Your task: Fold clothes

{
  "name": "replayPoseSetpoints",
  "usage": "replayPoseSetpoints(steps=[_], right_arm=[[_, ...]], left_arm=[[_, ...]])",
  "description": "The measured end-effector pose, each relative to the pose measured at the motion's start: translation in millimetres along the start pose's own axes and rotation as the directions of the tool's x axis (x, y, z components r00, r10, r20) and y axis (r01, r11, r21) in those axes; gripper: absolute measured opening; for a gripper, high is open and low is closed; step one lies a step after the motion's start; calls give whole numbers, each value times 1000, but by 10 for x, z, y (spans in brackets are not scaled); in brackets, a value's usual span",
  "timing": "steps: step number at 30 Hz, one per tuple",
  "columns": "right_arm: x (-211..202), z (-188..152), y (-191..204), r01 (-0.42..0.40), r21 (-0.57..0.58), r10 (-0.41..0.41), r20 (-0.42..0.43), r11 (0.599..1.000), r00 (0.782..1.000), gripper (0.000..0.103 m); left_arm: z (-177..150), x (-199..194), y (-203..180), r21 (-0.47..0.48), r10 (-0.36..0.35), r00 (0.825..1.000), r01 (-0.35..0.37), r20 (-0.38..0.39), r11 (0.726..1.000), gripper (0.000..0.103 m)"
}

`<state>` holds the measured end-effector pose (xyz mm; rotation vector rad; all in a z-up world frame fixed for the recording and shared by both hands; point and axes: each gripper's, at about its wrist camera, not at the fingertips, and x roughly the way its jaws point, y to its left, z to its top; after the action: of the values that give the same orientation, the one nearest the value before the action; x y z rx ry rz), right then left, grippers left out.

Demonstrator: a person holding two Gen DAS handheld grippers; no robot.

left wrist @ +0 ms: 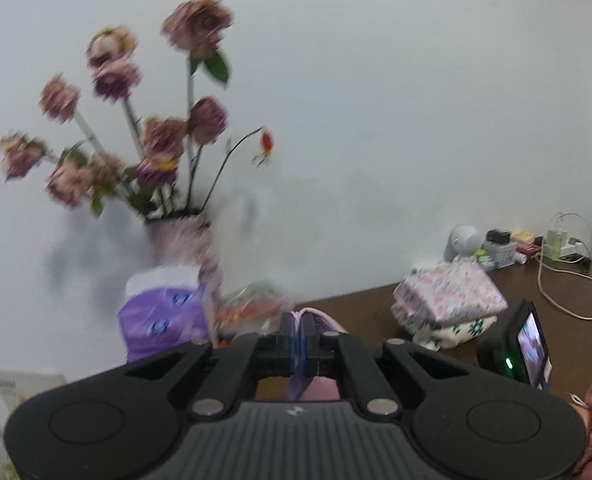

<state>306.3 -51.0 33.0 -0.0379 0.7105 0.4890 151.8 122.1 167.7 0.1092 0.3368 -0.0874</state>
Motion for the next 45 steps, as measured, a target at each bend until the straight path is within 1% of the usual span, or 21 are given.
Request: replayPoseSetpoints(steps=[3, 8, 11, 12, 14, 17, 19, 20, 22, 24, 25, 27, 30, 33, 36, 38, 39, 40, 41, 42, 45], right_arm=[[98, 26, -78, -23, 81, 26, -35, 996, 999, 0], [-315, -73, -329, -64, 79, 65, -13, 995, 998, 0], [-688, -149, -541, -77, 86, 76, 13, 993, 997, 0], [-815, -175, -609, -79, 89, 77, 22, 993, 997, 0], [-1070, -227, -746, -83, 97, 79, 40, 992, 996, 0], [-1313, -337, -861, -93, 113, 89, 37, 989, 995, 0], [-1366, -435, -885, -113, 121, 112, 18, 986, 994, 0], [-1391, -487, -895, -122, 129, 122, 10, 984, 992, 2], [-1440, -567, -935, -132, 162, 132, 12, 978, 991, 11], [-1474, -599, -997, -124, 198, 119, 36, 972, 992, 42], [-1485, -601, -1031, -114, 210, 107, 49, 971, 993, 43], [-1464, -579, -1086, -89, 226, 77, 59, 970, 995, 43], [-1330, -511, -1127, -83, 245, 70, 62, 966, 996, 43], [-1102, -430, -1088, -59, 236, 50, 45, 970, 998, 43], [-849, -361, -1028, -32, 217, 28, 19, 976, 999, 43], [-681, -314, -989, -14, 203, 14, 2, 979, 1000, 43], [-597, -291, -969, -5, 197, 6, -7, 980, 1000, 42], [-512, -267, -949, 4, 190, -1, -15, 982, 1000, 41], [-428, -244, -929, 13, 183, -9, -24, 983, 1000, 30], [-344, -221, -910, 22, 176, -16, -32, 984, 999, 6], [-450, -247, -949, 0, 180, 1, -5, 984, 1000, 3]], left_arm=[[-81, -85, 152, -56, 24, 1000, -25, -9, 998, 0], [-200, -368, 493, -109, 108, 994, -108, -4, 988, 0], [-359, -391, 669, -122, 117, 991, -124, -70, 985, 0], [-423, -363, 696, -129, 105, 989, -118, -102, 985, 1], [-563, -260, 647, -123, 28, 985, -50, -170, 991, 4], [-749, -47, 383, -127, -106, 961, 75, -255, 989, 25], [-823, 111, 134, -149, -200, 938, 163, -283, 975, 41], [-851, 185, 3, -157, -240, 924, 201, -296, 967, 45], [-905, 334, -260, -173, -319, 891, 276, -323, 945, 60], [-935, 446, -542, -138, -349, 873, 320, -342, 937, 70], [-949, 502, -682, -120, -362, 863, 342, -352, 932, 74], [-966, 594, -911, -54, -312, 873, 315, -376, 947, 77], [-971, 798, -1153, 25, -231, 887, 262, -400, 965, 77], [-1001, 1008, -1238, 48, -201, 887, 242, -417, 969, 73], [-1046, 1117, -1221, 34, -199, 879, 237, -432, 971, 38], [-1054, 1151, -1168, 16, -219, 879, 249, -424, 968, 22], [-1056, 1152, -1138, 19, -220, 880, 251, -421, 968, 9], [-1060, 1151, -1100, 13, -226, 878, 255, -421, 967, 8], [-1065, 1147, -1062, 0, -237, 875, 261, -422, 965, 7], [-1072, 1134, -1025, -6, -238, 875, 260, -422, 966, 6], [-1100, 1046, -865, -26, -229, 880, 240, -415, 970, 5]])
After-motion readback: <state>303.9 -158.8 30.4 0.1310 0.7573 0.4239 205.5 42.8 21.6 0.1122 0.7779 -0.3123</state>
